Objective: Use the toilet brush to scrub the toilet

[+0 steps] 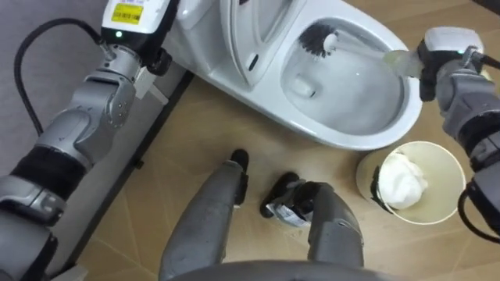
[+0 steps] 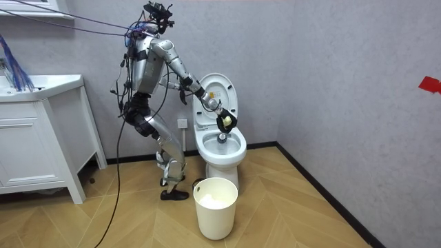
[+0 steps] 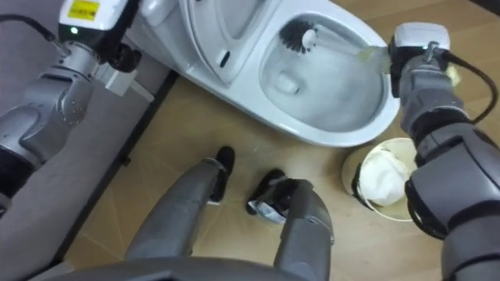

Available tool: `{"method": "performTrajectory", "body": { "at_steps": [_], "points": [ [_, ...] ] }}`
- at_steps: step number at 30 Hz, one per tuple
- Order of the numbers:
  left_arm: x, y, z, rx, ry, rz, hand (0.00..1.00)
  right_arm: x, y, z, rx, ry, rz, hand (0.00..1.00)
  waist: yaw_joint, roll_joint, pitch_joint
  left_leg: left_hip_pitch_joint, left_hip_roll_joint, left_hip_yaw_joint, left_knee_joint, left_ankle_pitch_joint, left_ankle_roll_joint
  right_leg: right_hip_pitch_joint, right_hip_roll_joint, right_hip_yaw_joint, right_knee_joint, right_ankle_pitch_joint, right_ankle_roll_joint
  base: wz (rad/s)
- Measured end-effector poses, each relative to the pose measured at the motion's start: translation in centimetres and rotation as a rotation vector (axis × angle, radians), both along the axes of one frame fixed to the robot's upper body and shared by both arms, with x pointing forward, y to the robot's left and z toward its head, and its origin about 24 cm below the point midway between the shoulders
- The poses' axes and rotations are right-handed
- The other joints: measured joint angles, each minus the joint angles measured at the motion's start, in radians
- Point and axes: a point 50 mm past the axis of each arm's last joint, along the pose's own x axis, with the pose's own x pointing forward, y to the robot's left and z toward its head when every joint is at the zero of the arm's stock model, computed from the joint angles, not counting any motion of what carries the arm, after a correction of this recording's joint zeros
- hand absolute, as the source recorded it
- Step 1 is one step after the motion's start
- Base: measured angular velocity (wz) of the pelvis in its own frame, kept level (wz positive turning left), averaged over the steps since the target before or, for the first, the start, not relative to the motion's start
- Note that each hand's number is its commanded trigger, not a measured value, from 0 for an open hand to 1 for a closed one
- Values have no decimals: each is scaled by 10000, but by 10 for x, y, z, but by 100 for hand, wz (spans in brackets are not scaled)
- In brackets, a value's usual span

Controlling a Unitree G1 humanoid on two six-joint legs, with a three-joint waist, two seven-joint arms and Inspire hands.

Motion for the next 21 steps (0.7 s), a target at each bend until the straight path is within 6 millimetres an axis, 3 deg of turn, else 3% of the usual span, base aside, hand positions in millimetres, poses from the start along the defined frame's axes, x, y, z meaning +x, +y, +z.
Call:
{"method": "performTrajectory", "body": {
  "at_steps": [5,10,16,21],
  "points": [
    [0,-1,-7,-337,328,95,0,-14,11,-21,-433,808,783,100,66,327,1,203,142,-123,-78,-26,-52,333,244,-84,-305,38,-46,-1],
    [0,-5,-11,-1309,665,212,0,-41,11,-51,-340,1853,223,100,40,672,-142,168,216,-166,-185,-79,-125,427,292,-274,-492,36,-49,7],
    [-1,-4,-11,-1459,700,286,0,-43,9,-51,-329,1822,165,100,-209,806,-226,32,314,-84,-241,-77,-128,328,358,-257,-570,40,-2,7],
    [-1,-4,-11,-1500,511,339,0,-55,2,-59,-269,1821,0,100,-265,837,-222,-158,496,168,20,-88,-112,186,334,-250,-350,-19,-18,0]
  ]
}}
